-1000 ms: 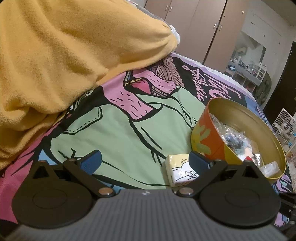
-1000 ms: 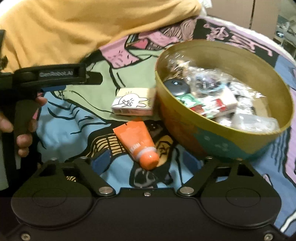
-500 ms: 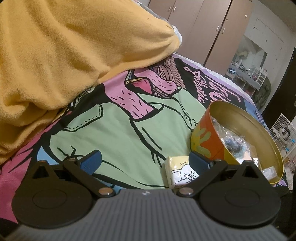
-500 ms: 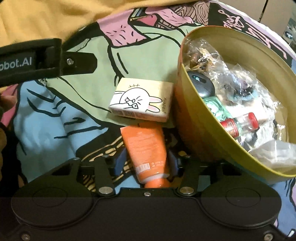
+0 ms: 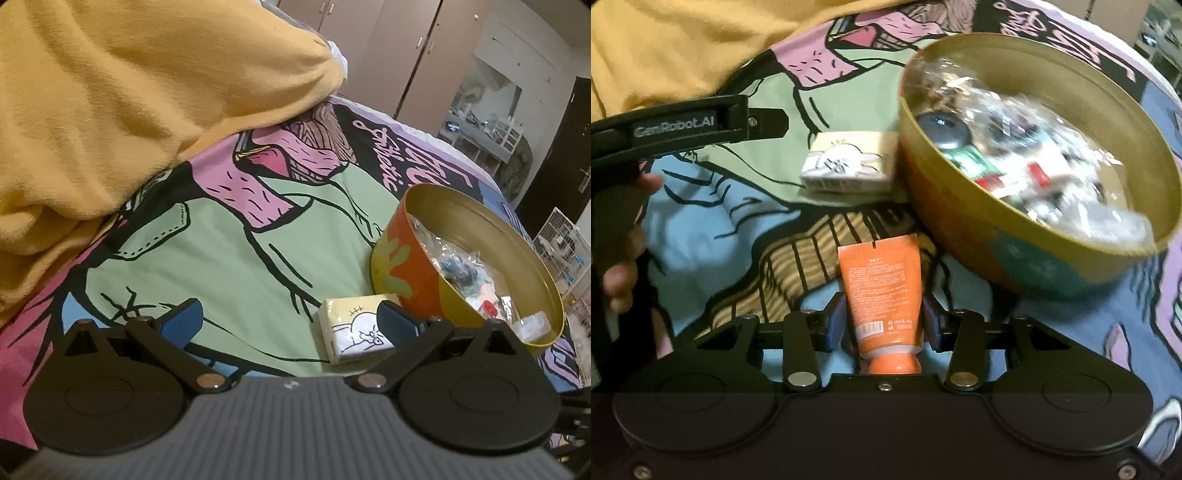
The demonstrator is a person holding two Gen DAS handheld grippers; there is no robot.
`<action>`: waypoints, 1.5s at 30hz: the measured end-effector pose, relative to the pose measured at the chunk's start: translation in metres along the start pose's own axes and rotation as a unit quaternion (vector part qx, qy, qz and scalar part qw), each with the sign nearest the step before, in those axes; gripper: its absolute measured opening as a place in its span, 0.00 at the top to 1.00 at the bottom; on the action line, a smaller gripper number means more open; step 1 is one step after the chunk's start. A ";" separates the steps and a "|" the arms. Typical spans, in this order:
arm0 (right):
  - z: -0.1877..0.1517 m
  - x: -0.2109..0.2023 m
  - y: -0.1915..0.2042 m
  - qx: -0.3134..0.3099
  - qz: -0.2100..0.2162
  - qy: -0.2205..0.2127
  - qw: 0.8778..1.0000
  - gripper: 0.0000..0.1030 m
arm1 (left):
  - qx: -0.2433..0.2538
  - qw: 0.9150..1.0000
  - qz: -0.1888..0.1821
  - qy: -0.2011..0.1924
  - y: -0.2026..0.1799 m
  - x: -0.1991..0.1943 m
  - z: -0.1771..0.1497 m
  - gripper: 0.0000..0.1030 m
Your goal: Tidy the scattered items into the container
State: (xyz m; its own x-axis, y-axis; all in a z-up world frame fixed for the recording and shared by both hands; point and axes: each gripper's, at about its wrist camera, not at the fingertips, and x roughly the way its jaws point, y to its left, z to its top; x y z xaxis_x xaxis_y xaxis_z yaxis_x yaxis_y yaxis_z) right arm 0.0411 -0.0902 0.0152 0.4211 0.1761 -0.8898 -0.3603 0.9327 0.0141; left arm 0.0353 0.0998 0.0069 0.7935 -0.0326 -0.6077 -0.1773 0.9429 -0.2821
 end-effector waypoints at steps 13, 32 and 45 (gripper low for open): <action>-0.034 -0.049 -0.038 0.071 0.018 -0.012 0.997 0.61 | 0.026 1.000 -0.005 0.008 -0.008 0.002 -0.004 0.00; -0.052 -0.068 -0.068 0.142 0.000 -0.050 0.989 0.18 | 0.040 0.999 -0.010 0.014 -0.013 0.003 -0.005 0.00; -0.042 -0.017 -0.040 0.126 0.016 0.013 0.992 0.38 | 0.039 0.999 -0.012 0.015 -0.013 0.004 -0.005 0.00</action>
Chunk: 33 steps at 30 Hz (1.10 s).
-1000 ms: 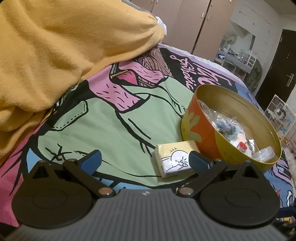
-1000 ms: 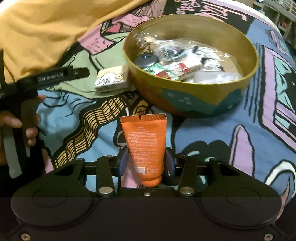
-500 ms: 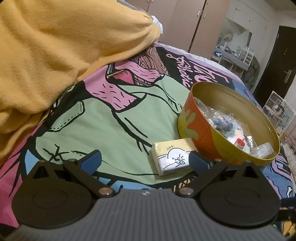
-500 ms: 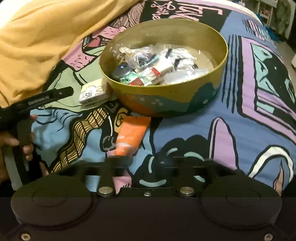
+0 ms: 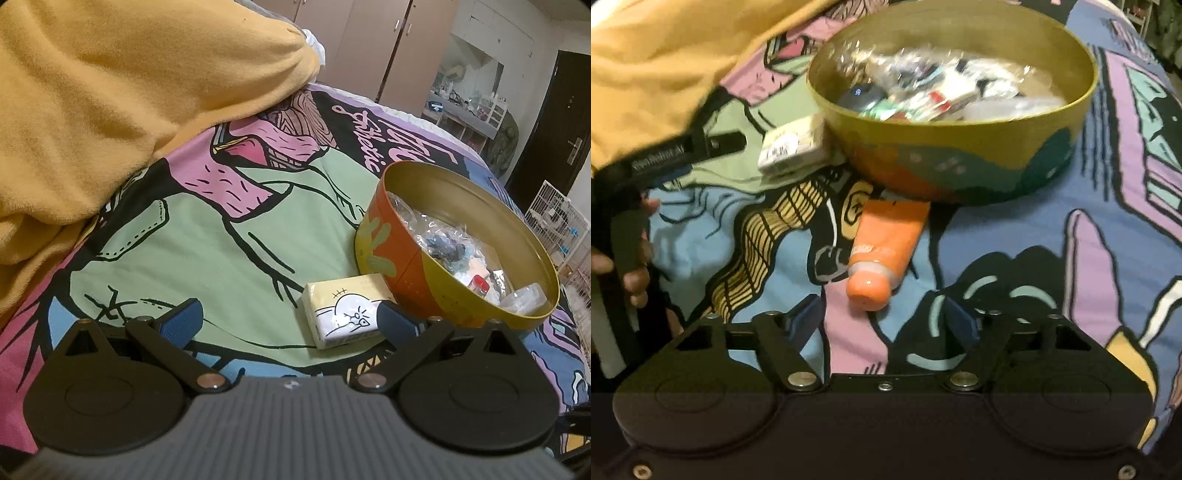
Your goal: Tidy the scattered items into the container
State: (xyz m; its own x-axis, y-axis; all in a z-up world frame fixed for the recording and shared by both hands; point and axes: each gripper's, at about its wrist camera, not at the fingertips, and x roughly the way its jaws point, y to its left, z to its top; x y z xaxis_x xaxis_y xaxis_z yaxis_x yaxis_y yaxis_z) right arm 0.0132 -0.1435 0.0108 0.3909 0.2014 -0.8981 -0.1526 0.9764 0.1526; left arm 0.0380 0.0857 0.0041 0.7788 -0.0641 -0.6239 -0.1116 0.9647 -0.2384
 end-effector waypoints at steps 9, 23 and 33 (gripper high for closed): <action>0.003 0.001 0.013 -0.031 -0.028 0.005 0.999 0.75 | -0.006 1.000 -0.002 0.001 0.002 0.000 0.000 0.00; 0.002 -0.047 -0.019 0.039 0.018 -0.015 0.999 0.75 | -0.002 1.000 -0.010 -0.001 0.001 -0.003 0.000 0.00; 0.007 -0.072 -0.035 0.060 0.022 -0.031 0.997 0.75 | 0.018 0.999 -0.048 0.016 -0.008 -0.006 -0.002 0.00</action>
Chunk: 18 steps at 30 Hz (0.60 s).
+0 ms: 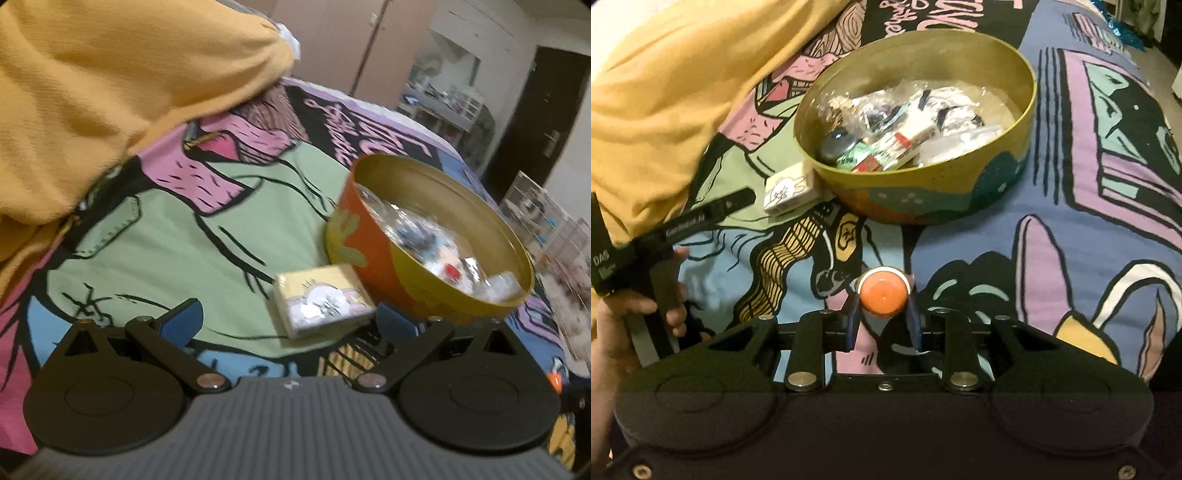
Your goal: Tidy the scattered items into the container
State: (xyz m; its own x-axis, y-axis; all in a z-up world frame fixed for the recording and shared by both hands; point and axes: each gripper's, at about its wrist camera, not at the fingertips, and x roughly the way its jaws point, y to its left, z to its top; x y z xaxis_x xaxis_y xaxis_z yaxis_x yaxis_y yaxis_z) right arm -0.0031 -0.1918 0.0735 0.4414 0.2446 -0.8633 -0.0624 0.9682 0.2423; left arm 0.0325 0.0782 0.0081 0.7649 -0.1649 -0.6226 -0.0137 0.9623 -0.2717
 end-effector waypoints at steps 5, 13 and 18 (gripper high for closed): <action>0.003 -0.006 -0.002 0.001 -0.003 -0.008 1.000 0.75 | 0.044 0.999 -0.013 0.008 -0.016 0.000 -0.005 0.00; 0.018 -0.026 -0.003 0.001 -0.004 -0.038 0.999 0.76 | 0.046 0.999 -0.020 0.017 -0.017 0.002 -0.007 0.00; 0.029 -0.037 -0.003 -0.001 -0.008 -0.055 0.998 0.76 | 0.043 0.998 -0.031 0.021 -0.016 0.001 -0.006 0.00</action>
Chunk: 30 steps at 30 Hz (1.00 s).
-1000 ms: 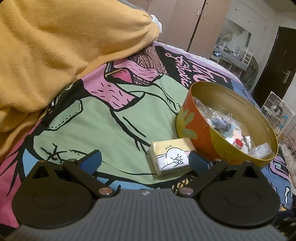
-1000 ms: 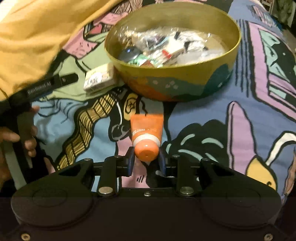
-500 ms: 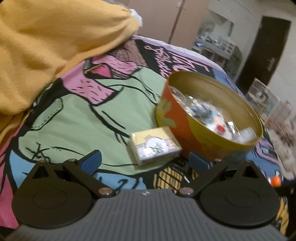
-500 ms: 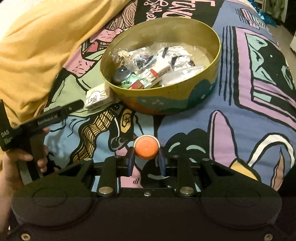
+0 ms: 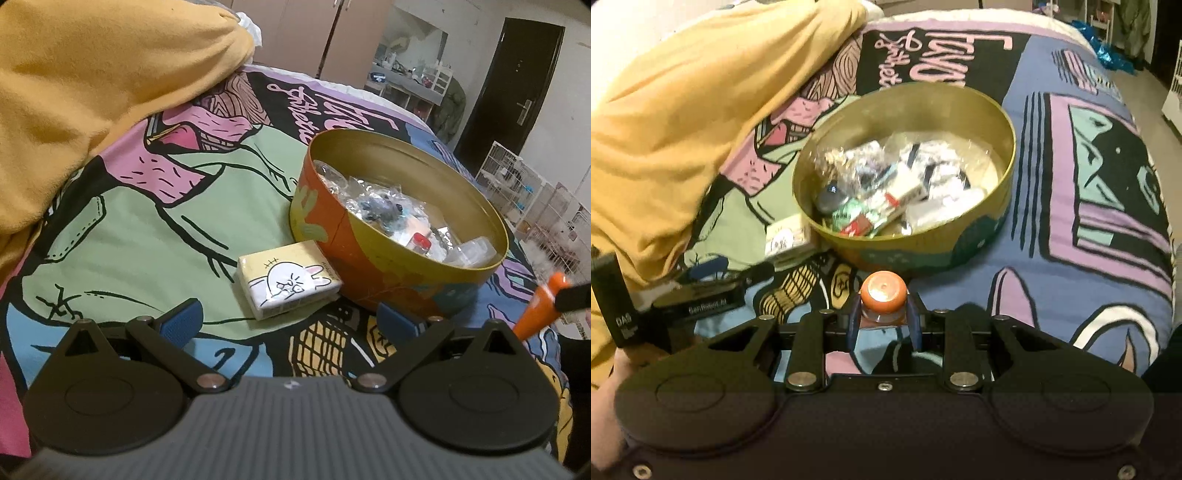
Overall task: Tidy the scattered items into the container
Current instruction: 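Carry the orange tube over the tin and lower it in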
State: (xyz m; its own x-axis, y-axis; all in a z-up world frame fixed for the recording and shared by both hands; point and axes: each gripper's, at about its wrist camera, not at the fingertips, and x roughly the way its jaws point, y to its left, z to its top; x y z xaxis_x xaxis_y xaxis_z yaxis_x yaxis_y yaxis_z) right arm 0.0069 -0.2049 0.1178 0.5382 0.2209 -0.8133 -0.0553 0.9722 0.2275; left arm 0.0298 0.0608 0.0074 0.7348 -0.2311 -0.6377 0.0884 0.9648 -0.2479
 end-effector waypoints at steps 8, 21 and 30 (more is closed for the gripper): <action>0.026 -0.015 0.004 -0.008 -0.001 -0.033 0.999 0.76 | 0.023 1.000 0.000 0.014 -0.008 0.004 -0.003 0.00; 0.069 -0.015 0.023 -0.034 -0.010 -0.053 0.998 0.76 | 0.021 0.999 0.003 0.028 -0.009 0.008 -0.004 0.00; 0.087 0.007 0.035 -0.042 -0.028 -0.038 0.998 0.76 | 0.018 0.999 -0.009 0.039 -0.008 0.011 -0.003 0.00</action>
State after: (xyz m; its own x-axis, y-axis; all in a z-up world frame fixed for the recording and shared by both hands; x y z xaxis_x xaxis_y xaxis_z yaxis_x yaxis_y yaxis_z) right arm 0.0819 -0.1762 0.1671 0.6051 0.1619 -0.7795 -0.0914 0.9868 0.1339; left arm 0.0354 0.0506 0.0005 0.6779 -0.2555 -0.6893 0.1254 0.9641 -0.2341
